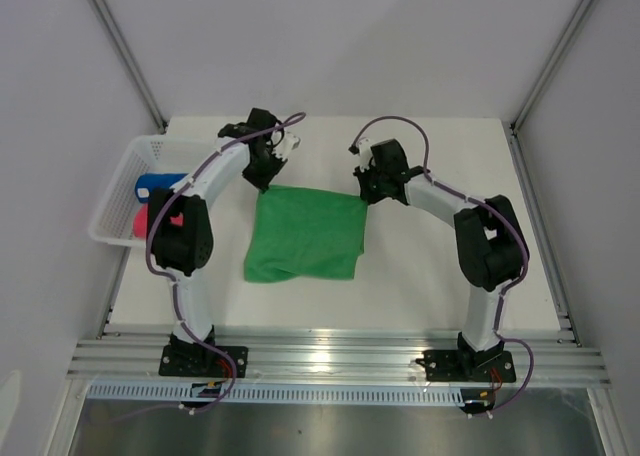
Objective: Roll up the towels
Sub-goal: Fold the towel
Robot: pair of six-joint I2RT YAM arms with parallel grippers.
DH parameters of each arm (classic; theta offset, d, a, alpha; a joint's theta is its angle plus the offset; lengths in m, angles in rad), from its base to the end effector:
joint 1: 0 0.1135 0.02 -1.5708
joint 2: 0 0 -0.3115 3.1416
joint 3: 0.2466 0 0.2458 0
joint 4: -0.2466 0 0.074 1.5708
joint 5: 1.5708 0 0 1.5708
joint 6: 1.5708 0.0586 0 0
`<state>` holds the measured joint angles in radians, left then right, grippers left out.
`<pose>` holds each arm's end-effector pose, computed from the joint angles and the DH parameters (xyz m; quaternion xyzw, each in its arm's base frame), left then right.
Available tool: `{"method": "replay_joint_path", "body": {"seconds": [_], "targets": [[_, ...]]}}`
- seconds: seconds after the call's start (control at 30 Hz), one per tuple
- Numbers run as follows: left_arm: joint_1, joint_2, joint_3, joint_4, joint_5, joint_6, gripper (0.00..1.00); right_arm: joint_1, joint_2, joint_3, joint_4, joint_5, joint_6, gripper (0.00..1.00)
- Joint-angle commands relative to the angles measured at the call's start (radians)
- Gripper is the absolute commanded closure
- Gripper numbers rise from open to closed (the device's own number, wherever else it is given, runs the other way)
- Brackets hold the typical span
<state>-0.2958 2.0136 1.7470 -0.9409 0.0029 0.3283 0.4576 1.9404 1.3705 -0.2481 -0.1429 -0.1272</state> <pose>0.4269 -0.1303 0.2661 0.3022 0.9360 0.0015 0.1807 0.4053 0.2089 0.2295 -0.2925 0.8807 0.1258 0.3507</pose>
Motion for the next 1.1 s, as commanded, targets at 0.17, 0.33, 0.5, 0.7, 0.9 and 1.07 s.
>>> {"method": "replay_joint_path", "body": {"seconds": [0.17, 0.33, 0.5, 0.7, 0.9, 1.07], "targets": [[0.012, -0.108, 0.019, -0.081, 0.063, 0.023, 0.99, 0.021, -0.112, 0.042, -0.031, -0.029, -0.035, 1.0], [0.015, -0.28, 0.012, -0.156, 0.129, 0.02, 0.99, 0.047, -0.3, 0.013, -0.124, -0.13, -0.058, 1.0], [0.017, -0.446, 0.227, -0.289, 0.2, 0.071, 0.99, 0.069, -0.556, 0.042, -0.145, -0.254, -0.106, 1.0], [0.015, -0.552, 0.566, -0.305, 0.192, 0.057, 0.99, 0.07, -0.713, 0.234, -0.103, -0.239, -0.123, 1.0], [0.015, -0.616, 0.776, -0.311, 0.204, 0.081, 0.99, 0.09, -0.784, 0.352, -0.085, -0.256, -0.152, 1.0], [0.014, -0.642, 0.864, -0.332, 0.223, 0.089, 0.99, 0.102, -0.813, 0.47, -0.12, -0.235, -0.178, 1.0]]}}
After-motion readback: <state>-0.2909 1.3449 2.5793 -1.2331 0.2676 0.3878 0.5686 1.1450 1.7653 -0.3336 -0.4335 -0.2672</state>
